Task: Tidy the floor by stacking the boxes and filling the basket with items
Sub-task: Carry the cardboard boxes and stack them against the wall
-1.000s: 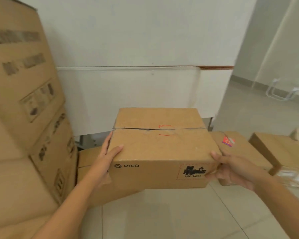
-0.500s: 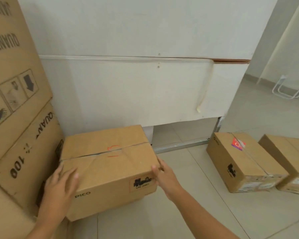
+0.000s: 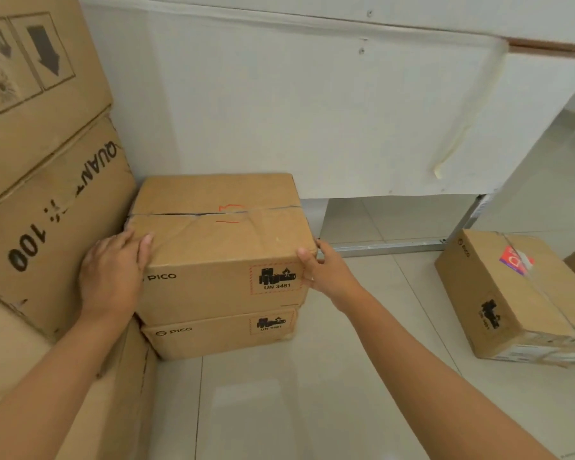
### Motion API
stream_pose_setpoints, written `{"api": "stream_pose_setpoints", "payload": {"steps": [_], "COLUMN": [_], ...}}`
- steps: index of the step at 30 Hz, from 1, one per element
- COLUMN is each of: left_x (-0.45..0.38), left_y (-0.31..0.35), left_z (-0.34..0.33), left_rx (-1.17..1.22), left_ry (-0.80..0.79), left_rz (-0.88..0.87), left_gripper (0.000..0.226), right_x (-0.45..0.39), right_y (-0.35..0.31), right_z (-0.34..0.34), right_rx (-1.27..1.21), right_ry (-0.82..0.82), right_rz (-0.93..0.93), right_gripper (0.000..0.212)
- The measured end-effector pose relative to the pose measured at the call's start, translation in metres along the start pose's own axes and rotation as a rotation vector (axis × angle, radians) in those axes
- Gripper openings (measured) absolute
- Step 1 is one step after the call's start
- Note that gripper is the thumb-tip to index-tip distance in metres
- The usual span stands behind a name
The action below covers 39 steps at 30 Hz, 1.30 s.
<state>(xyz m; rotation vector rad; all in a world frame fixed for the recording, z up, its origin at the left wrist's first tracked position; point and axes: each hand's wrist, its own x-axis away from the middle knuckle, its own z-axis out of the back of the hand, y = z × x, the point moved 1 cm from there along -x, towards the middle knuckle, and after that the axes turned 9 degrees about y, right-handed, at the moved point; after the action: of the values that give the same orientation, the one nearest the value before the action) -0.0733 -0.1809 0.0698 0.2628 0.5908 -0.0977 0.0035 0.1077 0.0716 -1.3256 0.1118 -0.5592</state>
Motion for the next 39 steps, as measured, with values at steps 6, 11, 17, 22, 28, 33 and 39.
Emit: {"api": "stream_pose_setpoints", "payload": {"steps": [6, 11, 17, 22, 28, 33, 39], "left_x": [0.009, 0.015, 0.065, 0.125, 0.158, 0.175, 0.179], "left_y": [0.012, 0.138, 0.332, 0.437, 0.522, 0.575, 0.596], "left_z": [0.006, 0.009, -0.039, -0.105, -0.149, -0.169, -0.185], "left_rx": [0.013, 0.303, 0.44, 0.422, 0.475, 0.519, 0.568], "left_ry": [-0.115, -0.132, -0.291, -0.544, -0.778, -0.827, -0.791], "left_rz": [0.008, -0.197, -0.601, -0.648, -0.637, -0.758, -0.598], "left_gripper": [0.05, 0.062, 0.066, 0.06, 0.065, 0.061, 0.054], "right_x": [0.02, 0.015, 0.003, -0.006, -0.037, -0.078, -0.086], "right_y": [0.035, 0.073, 0.123, 0.196, 0.249, 0.265, 0.287], "right_z": [0.025, 0.11, 0.247, 0.356, 0.424, 0.412, 0.416], "right_rx": [0.264, 0.389, 0.339, 0.09, -0.105, -0.276, -0.419], "right_ry": [0.002, 0.124, 0.56, 0.911, 0.952, 0.806, 0.769], "right_rz": [-0.027, -0.108, -0.209, -0.556, -0.709, -0.637, -0.53], "right_gripper": [0.077, 0.07, 0.055, 0.071, 0.09, 0.128, 0.092]}}
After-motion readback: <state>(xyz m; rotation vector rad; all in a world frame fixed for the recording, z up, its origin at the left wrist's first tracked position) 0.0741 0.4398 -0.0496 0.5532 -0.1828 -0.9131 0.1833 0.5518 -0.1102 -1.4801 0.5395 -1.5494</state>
